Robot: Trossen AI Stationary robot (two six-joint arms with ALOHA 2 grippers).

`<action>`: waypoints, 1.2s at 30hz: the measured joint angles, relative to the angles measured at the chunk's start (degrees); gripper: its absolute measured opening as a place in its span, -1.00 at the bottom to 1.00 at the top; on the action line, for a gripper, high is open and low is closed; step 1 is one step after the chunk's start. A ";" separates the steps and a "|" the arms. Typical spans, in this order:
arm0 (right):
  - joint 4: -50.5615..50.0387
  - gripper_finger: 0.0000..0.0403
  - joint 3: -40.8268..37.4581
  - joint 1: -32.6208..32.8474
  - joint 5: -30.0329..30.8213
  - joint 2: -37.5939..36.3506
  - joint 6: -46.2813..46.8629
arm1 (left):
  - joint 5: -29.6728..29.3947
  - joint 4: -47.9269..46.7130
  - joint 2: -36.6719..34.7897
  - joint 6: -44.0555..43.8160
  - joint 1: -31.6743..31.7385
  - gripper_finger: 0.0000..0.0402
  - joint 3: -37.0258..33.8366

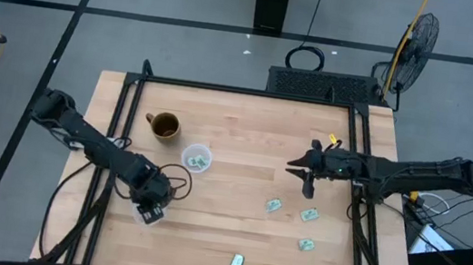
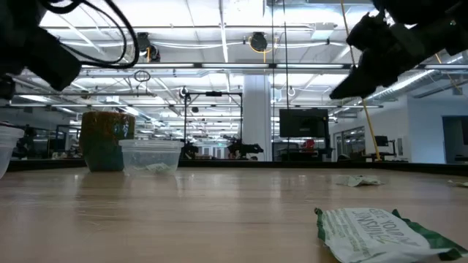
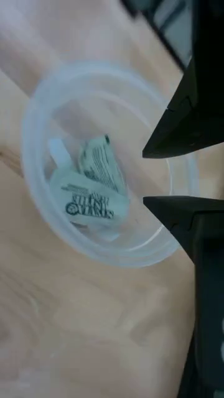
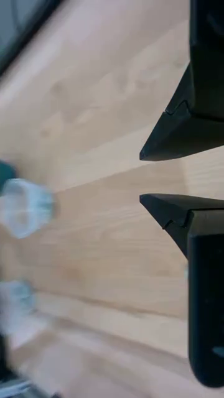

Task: Pick and place Stevia / Truvia into bins
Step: Put the stevia packet into the bottom transparent container

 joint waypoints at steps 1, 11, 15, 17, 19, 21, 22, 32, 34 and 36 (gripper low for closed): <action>-0.75 -0.56 0.00 0.02 -0.03 0.69 0.07 | -0.12 0.07 -0.84 0.22 0.56 -0.48 0.02; -1.19 -0.56 0.00 5.02 -6.12 9.60 -2.64 | -19.30 0.17 -7.49 12.32 2.36 -0.54 10.69; 3.16 -0.56 -0.82 9.39 -6.16 14.63 -2.01 | -30.36 0.25 -8.12 21.61 2.33 -0.54 15.98; 9.89 -0.56 -2.56 11.37 -6.14 16.89 -1.60 | -36.82 0.28 -8.09 25.65 2.33 -0.54 17.73; 18.02 -0.56 -4.66 12.48 -6.12 18.86 -1.42 | -42.59 0.25 -8.09 28.53 2.33 -0.54 18.80; 24.83 -0.56 -6.79 12.83 -6.03 20.25 -0.69 | -46.79 0.34 -8.12 30.02 2.36 -0.54 19.08; 27.65 -0.56 -7.88 12.80 -6.00 21.05 0.04 | -47.97 0.34 -8.09 30.45 2.40 -0.54 19.08; 40.46 -0.27 -13.05 12.76 -3.00 29.12 3.06 | -48.46 0.34 -8.07 31.22 2.33 -0.54 19.08; 41.90 -0.20 -13.03 12.76 -3.01 30.85 1.23 | -48.46 0.34 -8.07 31.24 2.33 -0.54 19.08; 41.65 -0.15 -13.05 12.76 -2.96 32.82 0.29 | -48.57 0.34 -8.07 31.24 2.33 -0.54 19.08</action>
